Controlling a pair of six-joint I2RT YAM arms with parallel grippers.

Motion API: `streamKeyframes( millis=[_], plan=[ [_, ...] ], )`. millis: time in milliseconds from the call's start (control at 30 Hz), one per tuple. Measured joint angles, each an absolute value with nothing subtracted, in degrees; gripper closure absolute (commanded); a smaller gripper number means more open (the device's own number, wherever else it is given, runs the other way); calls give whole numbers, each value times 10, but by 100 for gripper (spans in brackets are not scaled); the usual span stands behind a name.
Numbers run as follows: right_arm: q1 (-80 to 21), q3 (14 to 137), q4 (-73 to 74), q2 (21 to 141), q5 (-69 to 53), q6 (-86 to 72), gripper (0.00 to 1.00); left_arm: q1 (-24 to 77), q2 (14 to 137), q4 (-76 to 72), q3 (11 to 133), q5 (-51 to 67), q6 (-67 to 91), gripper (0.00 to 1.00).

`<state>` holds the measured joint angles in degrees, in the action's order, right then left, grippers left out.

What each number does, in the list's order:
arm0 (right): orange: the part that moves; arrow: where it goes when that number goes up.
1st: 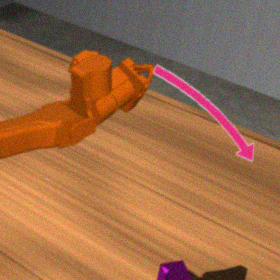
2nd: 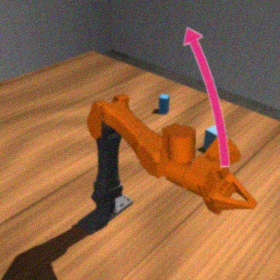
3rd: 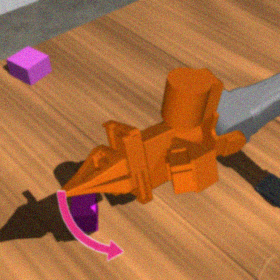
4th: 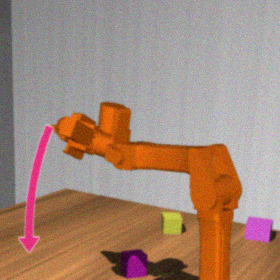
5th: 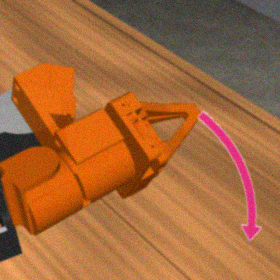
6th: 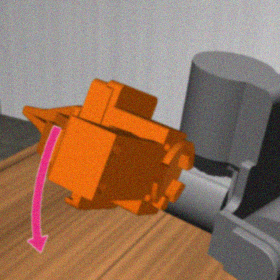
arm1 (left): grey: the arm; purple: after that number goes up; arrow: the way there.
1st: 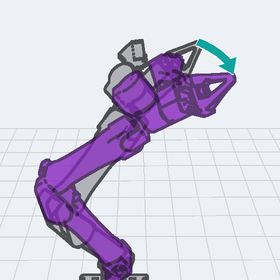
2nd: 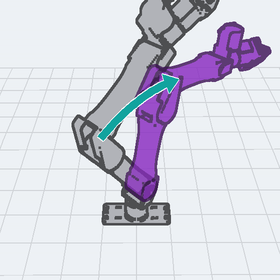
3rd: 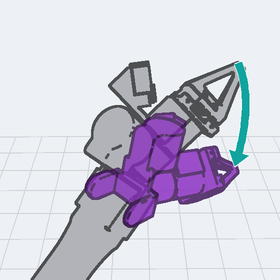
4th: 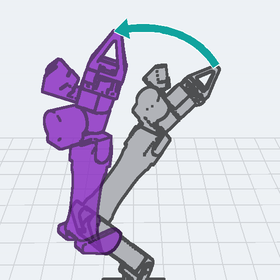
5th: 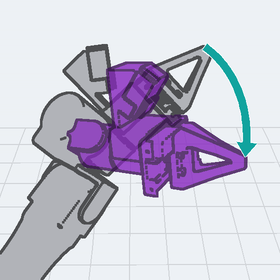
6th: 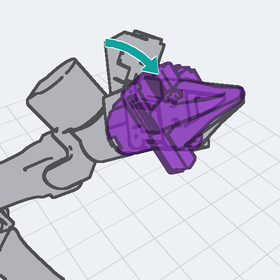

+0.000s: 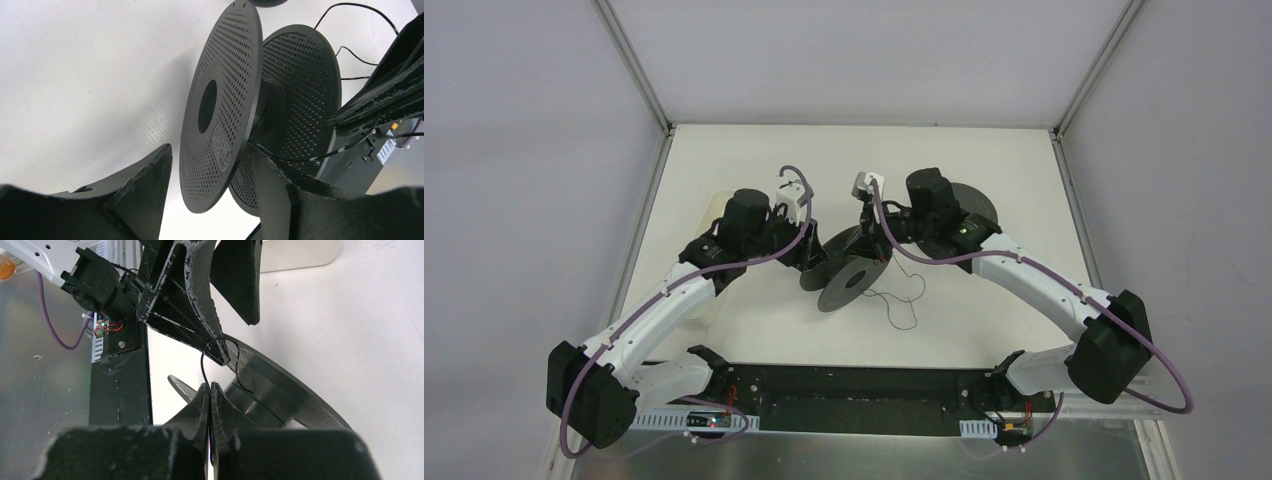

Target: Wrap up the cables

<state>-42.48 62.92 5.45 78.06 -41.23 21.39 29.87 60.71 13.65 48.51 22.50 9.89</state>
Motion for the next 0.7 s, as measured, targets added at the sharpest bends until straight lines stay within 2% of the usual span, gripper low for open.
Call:
streamKeyframes(
  millis=[367, 700],
  plan=[
    [-411, 623, 50, 786, -427, 202, 100, 299, 608, 92, 466, 223, 101, 40],
    [-409, 620, 36, 789, -427, 173, 100, 299, 565, 0, 384, 240, 116, 39]
  ],
)
